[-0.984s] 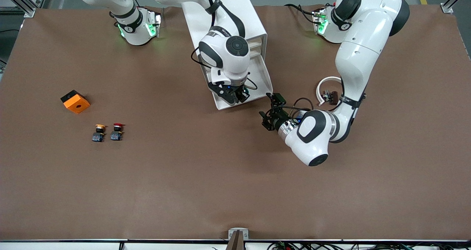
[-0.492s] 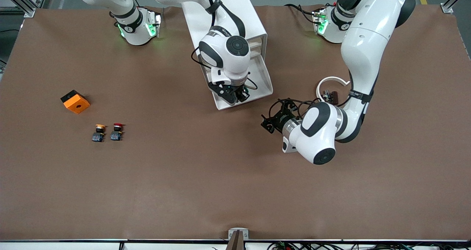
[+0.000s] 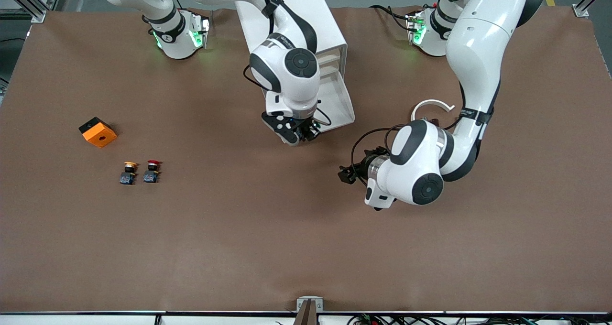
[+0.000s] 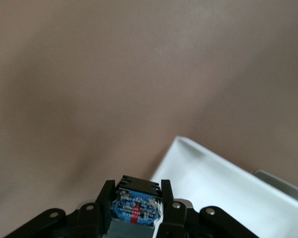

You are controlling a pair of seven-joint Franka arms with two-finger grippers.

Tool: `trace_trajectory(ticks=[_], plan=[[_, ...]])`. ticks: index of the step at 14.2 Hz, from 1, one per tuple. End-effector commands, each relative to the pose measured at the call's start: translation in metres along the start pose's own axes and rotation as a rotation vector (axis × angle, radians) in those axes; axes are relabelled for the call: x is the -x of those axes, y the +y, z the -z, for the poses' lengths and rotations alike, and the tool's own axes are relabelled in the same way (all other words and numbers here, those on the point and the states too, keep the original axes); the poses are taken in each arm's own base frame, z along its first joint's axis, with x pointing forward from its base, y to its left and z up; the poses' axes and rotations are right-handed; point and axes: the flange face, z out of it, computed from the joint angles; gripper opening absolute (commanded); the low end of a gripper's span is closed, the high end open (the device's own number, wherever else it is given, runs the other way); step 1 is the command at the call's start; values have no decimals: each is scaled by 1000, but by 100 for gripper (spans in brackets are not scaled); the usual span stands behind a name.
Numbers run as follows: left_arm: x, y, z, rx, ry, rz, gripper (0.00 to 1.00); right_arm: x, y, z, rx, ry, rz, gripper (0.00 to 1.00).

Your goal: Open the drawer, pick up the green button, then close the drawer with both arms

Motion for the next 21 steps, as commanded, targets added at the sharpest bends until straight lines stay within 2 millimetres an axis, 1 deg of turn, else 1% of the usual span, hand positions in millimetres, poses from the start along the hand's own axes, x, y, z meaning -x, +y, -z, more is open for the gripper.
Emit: trace_trajectory(ticks=[1,2,4,5,6,8,9,11,12,14,16,17,18,19,20,21], plan=[[8,3,-6,-8,54,-75,100,-37,5,38,-31,-28,60,0],[9,3,-11,-16,52,-101,100,-58,9,42,-24,-27,93,0],[9,4,-17,-23,77,-127,100,-99,21,37,12,-33,170,0],[10,6,-21,-15,90,-137,100,-113,27,30,31,-29,215,0],[10,8,-23,-14,115,-147,100,-121,33,22,49,-24,262,0],[10,10,-29,-22,166,-172,100,-156,48,10,72,-11,341,0],[10,11,-30,-31,183,-182,100,-165,53,5,69,-11,378,0],[9,12,-32,-47,214,-198,100,-186,70,-10,45,-4,423,0],[14,14,-37,-53,224,-210,100,-194,80,-19,31,3,458,0],[17,17,-42,-47,235,-213,100,-214,97,-31,31,-2,520,0],[25,22,-46,-57,267,-227,100,-224,104,-37,41,-10,575,0],[28,24,-43,-44,279,-228,100,-233,111,-43,46,-16,616,0],[29,23,-43,-39,285,-228,100,-240,116,-46,40,-13,660,0],[35,23,-43,-40,291,-236,100,-248,125,-54,39,-14,691,0],[45,23,-51,-56,290,-249,100,-257,135,-61,23,-1,726,0],[52,20,-56,-69,293,-250,100,-264,147,-71,11,10,761,0]])
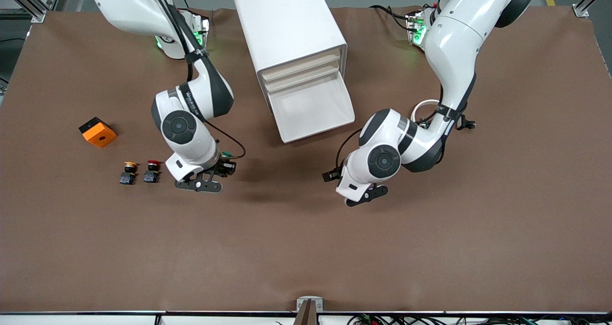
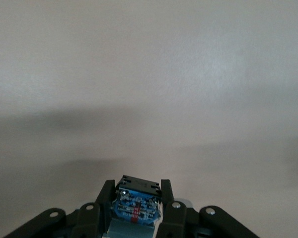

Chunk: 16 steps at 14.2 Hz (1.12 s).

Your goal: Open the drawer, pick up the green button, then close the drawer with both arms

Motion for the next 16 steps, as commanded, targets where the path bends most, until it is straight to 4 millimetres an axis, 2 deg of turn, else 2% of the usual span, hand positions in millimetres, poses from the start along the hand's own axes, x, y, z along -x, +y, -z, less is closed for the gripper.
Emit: trace_trajectory(ticks=[1,4,7,10,12,16], plan=[[28,-5,0,-44,40,-21,100,9,47,-19,-15,43,108,0],[45,-6,-15,-37,101,-37,100,11,70,-33,-12,42,152,0],[51,-2,-17,-30,100,-17,100,6,106,-38,-9,43,197,0],[51,-1,-23,-28,91,26,100,20,129,-53,-15,71,239,0],[55,2,-24,-23,85,39,100,27,142,-58,-16,78,252,0],[71,13,-30,-15,66,58,100,35,153,-66,-17,96,276,0]])
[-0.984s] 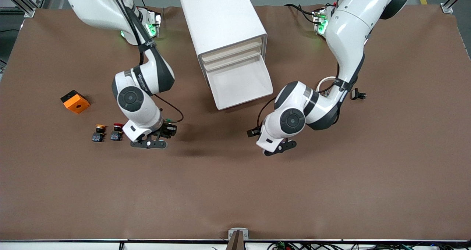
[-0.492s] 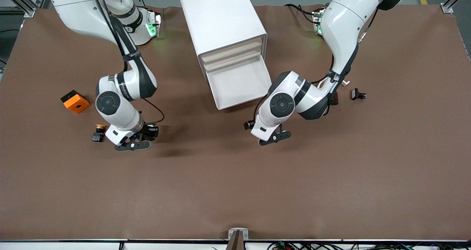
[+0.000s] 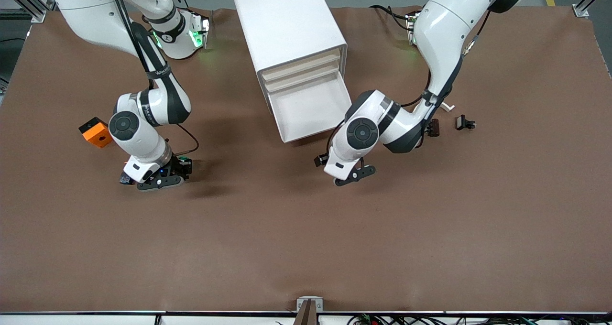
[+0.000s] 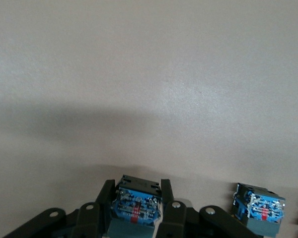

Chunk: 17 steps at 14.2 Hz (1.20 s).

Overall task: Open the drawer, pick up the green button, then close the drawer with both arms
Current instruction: 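Lower the green button beside the red button and open the right gripper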

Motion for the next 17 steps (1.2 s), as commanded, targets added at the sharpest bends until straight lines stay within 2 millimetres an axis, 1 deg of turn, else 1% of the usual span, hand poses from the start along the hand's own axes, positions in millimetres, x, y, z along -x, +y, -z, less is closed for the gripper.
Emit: trace_trajectory(ticks=[1,3,4,5,7,10,17], plan=[[14,4,2,6,5,20,100,13,12,9,2,16,27,0],[20,8,-2,5,-1,29,100,17,23,3,4,19,11,0],[25,10,-4,3,-8,34,100,19,33,1,7,23,-3,0],[27,11,-6,2,-11,53,100,19,35,0,7,23,-5,0],[36,15,-10,2,-25,61,100,17,35,0,8,47,-4,0],[44,19,-14,-2,-32,61,100,21,46,-12,13,67,6,0],[65,25,-27,-25,-46,106,100,24,41,-26,6,53,10,0]])
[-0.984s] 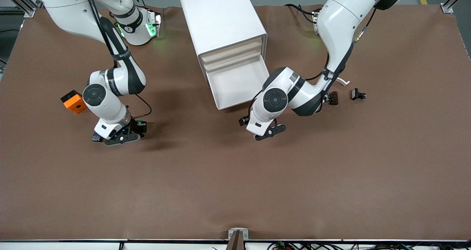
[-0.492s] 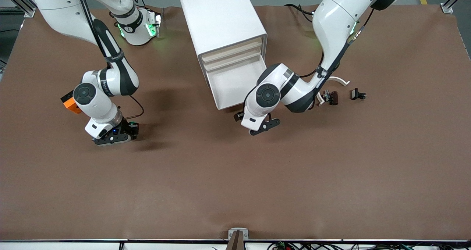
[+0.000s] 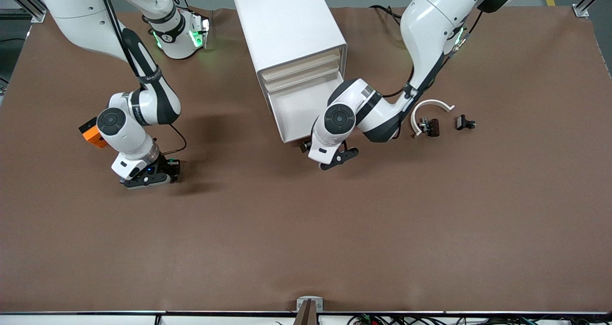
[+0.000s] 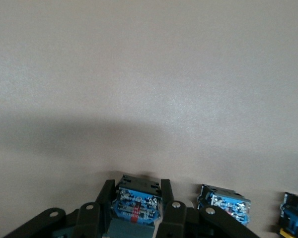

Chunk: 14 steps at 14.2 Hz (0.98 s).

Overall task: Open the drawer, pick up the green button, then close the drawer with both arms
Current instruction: 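Lower the green button beside the red button and open the right gripper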

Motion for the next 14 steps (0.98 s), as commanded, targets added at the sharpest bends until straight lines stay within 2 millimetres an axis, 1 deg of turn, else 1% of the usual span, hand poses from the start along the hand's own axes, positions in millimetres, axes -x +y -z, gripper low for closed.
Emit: trace_trajectory(ticks=[1,5,7,9,10,11,12,13,14], plan=[[9,2,-4,3,-3,19,100,5,0,-3,-4,5,9,0],[18,4,-6,1,-29,53,100,7,-4,-9,-9,-8,9,0],[30,6,-10,-2,-51,74,100,8,-4,-10,-10,-10,6,0],[33,5,-13,-10,-56,110,100,8,-5,-10,-11,-10,6,0],[38,6,-15,-10,-68,126,100,8,-5,-10,-11,-11,7,0],[48,8,-16,-11,-88,131,100,8,-6,-10,-12,-13,10,7],[51,8,-18,-15,-96,138,100,8,-6,-10,-12,-13,11,79],[53,7,-19,-22,-102,148,100,7,-5,-10,-11,-11,13,100],[55,6,-20,-35,-106,152,100,6,-4,-9,-12,-8,10,100]])
